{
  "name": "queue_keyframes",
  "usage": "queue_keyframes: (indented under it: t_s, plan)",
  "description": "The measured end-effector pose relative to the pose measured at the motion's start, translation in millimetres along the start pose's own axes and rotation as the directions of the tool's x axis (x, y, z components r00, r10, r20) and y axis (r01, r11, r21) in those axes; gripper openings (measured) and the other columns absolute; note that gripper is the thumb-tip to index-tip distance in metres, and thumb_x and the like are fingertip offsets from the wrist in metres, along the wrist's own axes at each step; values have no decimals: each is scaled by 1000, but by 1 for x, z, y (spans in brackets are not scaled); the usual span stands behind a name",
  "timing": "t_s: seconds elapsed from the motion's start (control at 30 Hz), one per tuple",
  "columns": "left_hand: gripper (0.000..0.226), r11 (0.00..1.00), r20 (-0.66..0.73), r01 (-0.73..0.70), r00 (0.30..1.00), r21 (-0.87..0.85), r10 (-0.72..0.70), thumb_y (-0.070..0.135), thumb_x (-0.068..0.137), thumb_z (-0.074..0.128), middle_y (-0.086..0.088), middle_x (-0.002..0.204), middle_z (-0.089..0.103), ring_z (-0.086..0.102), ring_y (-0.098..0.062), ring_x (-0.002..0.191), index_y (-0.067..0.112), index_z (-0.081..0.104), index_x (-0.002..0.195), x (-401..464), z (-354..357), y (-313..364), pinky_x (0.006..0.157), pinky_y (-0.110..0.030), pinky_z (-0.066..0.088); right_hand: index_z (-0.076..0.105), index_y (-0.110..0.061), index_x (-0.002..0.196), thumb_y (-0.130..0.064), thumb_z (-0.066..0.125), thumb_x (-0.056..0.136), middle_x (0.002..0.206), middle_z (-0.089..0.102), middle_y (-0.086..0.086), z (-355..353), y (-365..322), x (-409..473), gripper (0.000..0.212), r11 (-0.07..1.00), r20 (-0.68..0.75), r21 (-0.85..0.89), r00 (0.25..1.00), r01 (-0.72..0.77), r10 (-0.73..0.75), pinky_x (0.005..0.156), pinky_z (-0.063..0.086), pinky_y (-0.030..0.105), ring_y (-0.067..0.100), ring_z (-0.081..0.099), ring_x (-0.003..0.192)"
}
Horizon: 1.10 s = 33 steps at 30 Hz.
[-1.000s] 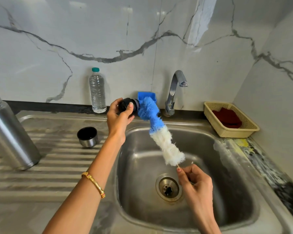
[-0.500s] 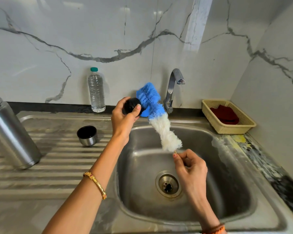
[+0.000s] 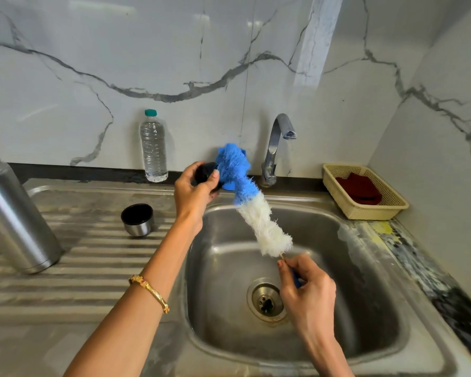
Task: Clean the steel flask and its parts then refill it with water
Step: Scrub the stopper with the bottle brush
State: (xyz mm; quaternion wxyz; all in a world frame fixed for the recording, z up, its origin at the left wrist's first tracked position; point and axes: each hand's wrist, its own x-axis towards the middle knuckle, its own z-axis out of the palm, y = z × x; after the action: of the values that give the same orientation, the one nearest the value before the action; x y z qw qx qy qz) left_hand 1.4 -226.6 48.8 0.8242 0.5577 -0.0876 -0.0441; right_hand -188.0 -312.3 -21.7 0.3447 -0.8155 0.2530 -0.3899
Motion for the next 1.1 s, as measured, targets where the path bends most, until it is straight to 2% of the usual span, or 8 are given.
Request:
queue_keyframes:
  t_s: [0.17,0.3,0.5,0.63,0.77,0.93,1.0,1.1]
  plan:
    - [38,1000,28,-5,1000,26,4,2,83,65,-7,114,57,61,-20,98,11,57,119,-9,5,-7,69,-24,58,51,-7,63,-9,66,81,48,49,7,7,-13,18,24,998,-11,-26,999,51,-51,47,41,39,33,44,48]
    - [35,989,-66,43,996,-142,-53,2,86,62,-3,107,59,59,-20,101,4,55,120,5,-3,2,64,-22,58,37,-34,56,-7,72,76,43,38,-8,-2,-9,-5,48,998,3,-49,999,39,-39,46,35,31,21,35,44]
    - [38,1000,89,20,996,-22,-18,1,84,63,-9,115,57,62,-16,93,9,55,121,-12,5,-5,70,-25,58,50,-8,62,-9,67,80,47,45,0,-1,-10,18,25,998,-24,-56,999,35,-37,46,38,34,24,40,44]
    - [36,1000,60,12,998,-10,-12,2,85,62,-4,111,57,60,-17,96,10,55,120,-9,5,3,70,-23,58,52,-7,66,-13,65,83,50,51,6,-7,-11,19,22,996,-18,-77,998,54,-56,47,39,35,28,43,47]
    - [33,992,-26,44,999,-120,-47,3,87,60,1,103,59,60,-22,103,7,55,120,3,-4,7,66,-22,58,50,-8,59,-9,71,78,45,44,6,-13,0,-5,28,999,-21,-40,1000,12,-13,45,32,30,29,36,47]
    - [37,1000,144,-4,990,19,2,1,86,61,-5,111,59,62,-20,96,9,54,122,-14,7,-6,70,-23,58,52,-5,64,-12,66,82,49,50,8,-5,-14,21,24,1000,-28,-13,1000,-15,15,48,34,33,30,41,47]
    - [32,998,112,57,992,-20,-55,5,88,60,-6,110,59,62,-20,95,10,56,119,-12,7,-5,71,-26,58,54,-5,65,-15,64,84,51,52,12,-8,-18,30,24,998,-6,41,999,-41,42,47,31,28,22,38,46]
    - [7,945,80,205,978,-254,-190,11,93,52,-2,88,63,62,-17,80,11,59,97,-2,-1,3,66,-26,57,58,-4,64,-12,65,84,51,55,13,-20,-13,26,23,972,79,210,993,-102,87,45,33,26,13,40,45]
